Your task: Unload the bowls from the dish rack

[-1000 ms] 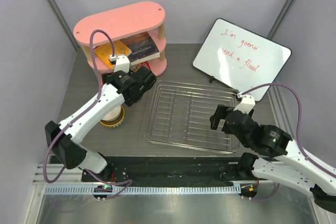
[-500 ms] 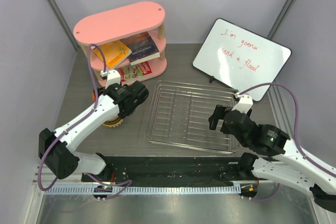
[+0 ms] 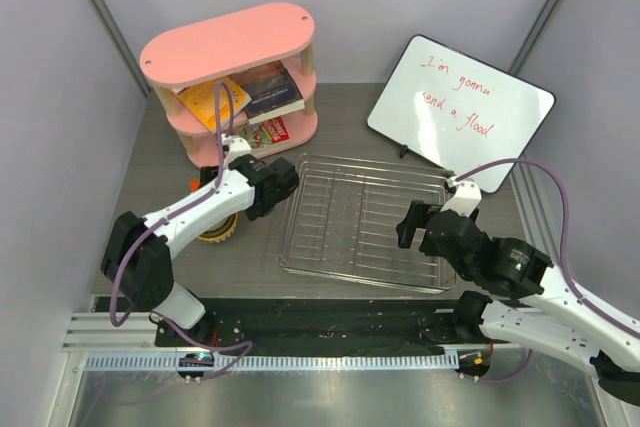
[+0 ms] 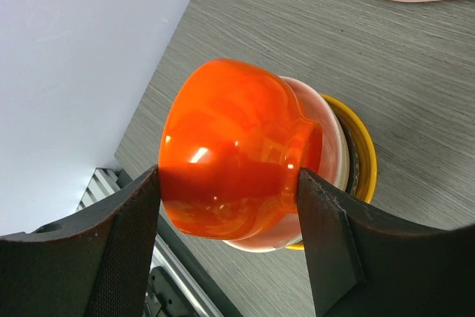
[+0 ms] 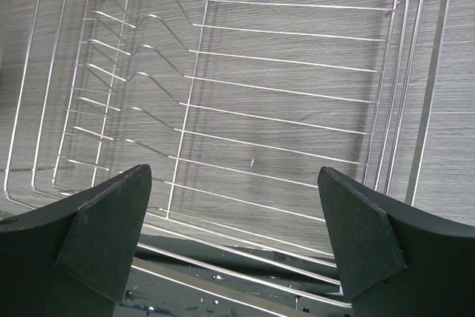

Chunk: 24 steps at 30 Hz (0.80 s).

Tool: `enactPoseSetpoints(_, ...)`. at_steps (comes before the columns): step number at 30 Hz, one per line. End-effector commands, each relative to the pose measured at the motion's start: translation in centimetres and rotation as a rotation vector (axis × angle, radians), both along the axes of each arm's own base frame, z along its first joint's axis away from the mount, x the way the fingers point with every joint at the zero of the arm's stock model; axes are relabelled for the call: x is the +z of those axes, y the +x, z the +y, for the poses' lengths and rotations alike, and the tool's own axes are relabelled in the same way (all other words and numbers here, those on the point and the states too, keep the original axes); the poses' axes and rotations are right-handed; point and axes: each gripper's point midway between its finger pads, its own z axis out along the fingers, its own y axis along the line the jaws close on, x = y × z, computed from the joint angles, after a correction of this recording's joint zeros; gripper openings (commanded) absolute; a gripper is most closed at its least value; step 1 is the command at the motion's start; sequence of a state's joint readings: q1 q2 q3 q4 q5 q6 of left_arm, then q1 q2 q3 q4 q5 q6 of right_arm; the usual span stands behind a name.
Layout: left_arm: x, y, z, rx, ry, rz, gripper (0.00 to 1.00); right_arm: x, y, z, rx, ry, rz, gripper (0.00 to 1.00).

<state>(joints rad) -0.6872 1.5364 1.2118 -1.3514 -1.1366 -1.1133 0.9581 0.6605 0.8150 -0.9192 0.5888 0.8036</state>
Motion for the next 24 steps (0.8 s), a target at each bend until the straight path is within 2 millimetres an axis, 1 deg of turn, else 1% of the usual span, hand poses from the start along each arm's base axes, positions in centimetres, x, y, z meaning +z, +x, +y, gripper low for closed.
enactPoseSetpoints(1,2.86,-3.34,3.16,0.008,0.181,0.186,0.02,0.57,0.41,0.23,-0.009,0.027,-0.027,1.0)
enactPoseSetpoints(2,2.82,-3.38,3.21,0.01,0.18,0.188,0.1,0.57,0.39,0.27,-0.009,0.028,-0.027,1.0)
enactPoseSetpoints(3,2.87,-3.38,3.21,0.009,0.18,0.188,0.14,0.54,0.39,0.21,-0.009,0.026,-0.026,1.0)
enactPoseSetpoints(4,2.86,-3.38,3.19,0.01,0.176,0.185,0.21,0.48,0.37,0.23,-0.008,0.025,-0.025,1.0)
enactPoseSetpoints(5,2.95,-3.43,3.17,0.008,0.172,0.183,0.25,0.51,0.38,0.26,-0.009,0.027,-0.026,1.0)
enactPoseSetpoints(6,2.92,-3.43,3.19,0.01,0.17,0.182,0.33,0.51,0.36,0.22,-0.01,0.029,-0.025,1.0)
enactPoseSetpoints(7,2.98,-3.47,3.19,0.008,0.17,0.182,0.47,0.5,0.33,0.27,-0.007,0.028,-0.024,1.0)
enactPoseSetpoints(10,2.99,-3.53,3.19,0.008,0.166,0.183,0.64,0.51,0.38,0.2,-0.01,0.027,-0.026,1.0)
enactPoseSetpoints(12,2.92,-3.51,3.15,0.01,0.164,0.188,0.68,0.48,0.37,0.23,-0.009,0.026,-0.025,1.0)
enactPoseSetpoints(14,2.8,-3.45,3.07,0.009,0.169,0.194,0.69,0.45,0.38,0.24,-0.01,0.026,-0.023,1.0)
enactPoseSetpoints(15,2.71,-3.43,3.03,0.009,0.169,0.196,0.73,0.45,0.38,0.24,-0.009,0.025,-0.023,1.0)
enactPoseSetpoints(18,2.51,-3.45,2.91,0.007,0.173,0.207,0.79,0.48,0.37,0.23,-0.009,0.026,-0.025,1.0)
enactPoseSetpoints(19,2.57,-3.43,2.95,0.008,0.174,0.206,0.84,0.46,0.38,0.24,-0.009,0.025,-0.024,1.0)
enactPoseSetpoints(23,2.57,-3.43,2.81,0.002,0.174,0.206,0.88,0.32,0.4,0.24,-0.01,0.019,-0.021,1.0)
enactPoseSetpoints(24,2.64,-3.44,2.81,-0.001,0.174,0.203,0.92,0.29,0.45,0.26,-0.011,0.018,-0.02,1.0)
